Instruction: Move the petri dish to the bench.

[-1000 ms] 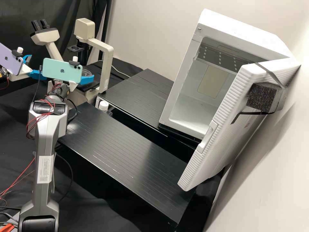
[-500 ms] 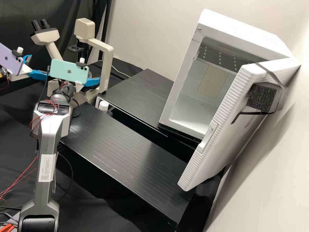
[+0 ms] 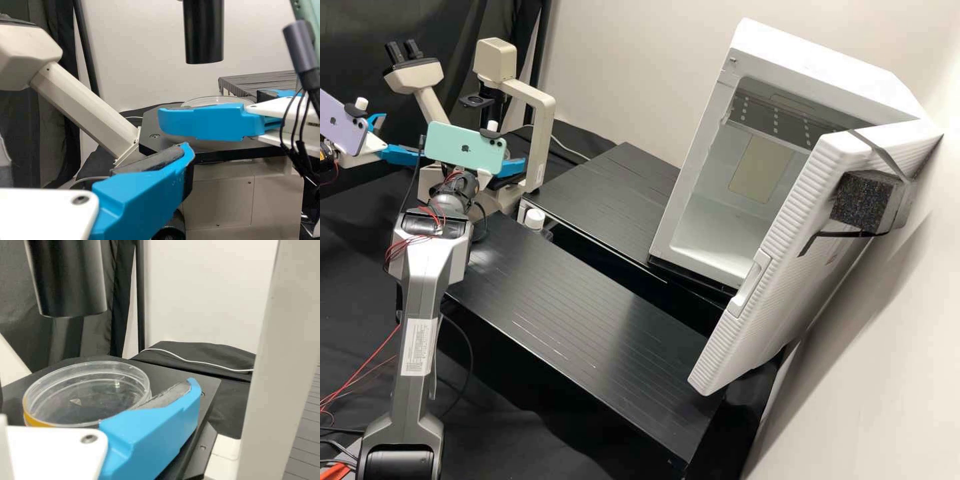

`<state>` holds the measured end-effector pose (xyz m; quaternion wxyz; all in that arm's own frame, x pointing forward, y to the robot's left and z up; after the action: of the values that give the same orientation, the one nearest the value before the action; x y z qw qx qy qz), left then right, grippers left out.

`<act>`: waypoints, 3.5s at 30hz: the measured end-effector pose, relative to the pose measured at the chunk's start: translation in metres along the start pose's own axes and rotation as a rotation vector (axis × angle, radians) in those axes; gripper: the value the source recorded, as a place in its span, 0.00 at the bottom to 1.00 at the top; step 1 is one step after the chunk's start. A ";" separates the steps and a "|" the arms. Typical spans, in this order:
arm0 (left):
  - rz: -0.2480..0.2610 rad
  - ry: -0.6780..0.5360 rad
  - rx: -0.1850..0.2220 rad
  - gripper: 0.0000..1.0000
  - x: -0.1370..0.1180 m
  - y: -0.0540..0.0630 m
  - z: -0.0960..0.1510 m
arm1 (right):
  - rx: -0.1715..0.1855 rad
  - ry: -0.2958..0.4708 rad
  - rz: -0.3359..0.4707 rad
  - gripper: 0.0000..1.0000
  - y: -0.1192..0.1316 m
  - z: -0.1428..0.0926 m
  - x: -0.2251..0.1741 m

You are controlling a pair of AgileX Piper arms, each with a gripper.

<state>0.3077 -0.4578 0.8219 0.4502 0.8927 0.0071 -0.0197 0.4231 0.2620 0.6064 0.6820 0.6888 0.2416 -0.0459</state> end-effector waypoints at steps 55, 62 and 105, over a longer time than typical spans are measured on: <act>0.000 0.000 0.000 1.00 0.000 0.000 0.000 | -0.010 -0.027 -0.012 0.00 -0.004 0.005 0.009; 0.000 0.000 0.000 1.00 0.000 0.000 0.000 | -0.002 -0.017 -0.015 0.00 -0.004 0.004 0.009; 0.000 0.000 0.000 1.00 0.000 0.000 0.000 | -0.060 0.034 0.143 0.00 0.033 0.048 -0.164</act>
<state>0.3077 -0.4578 0.8219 0.4502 0.8927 0.0071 -0.0197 0.3049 0.1731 0.6983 0.6997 0.6841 0.2048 0.0219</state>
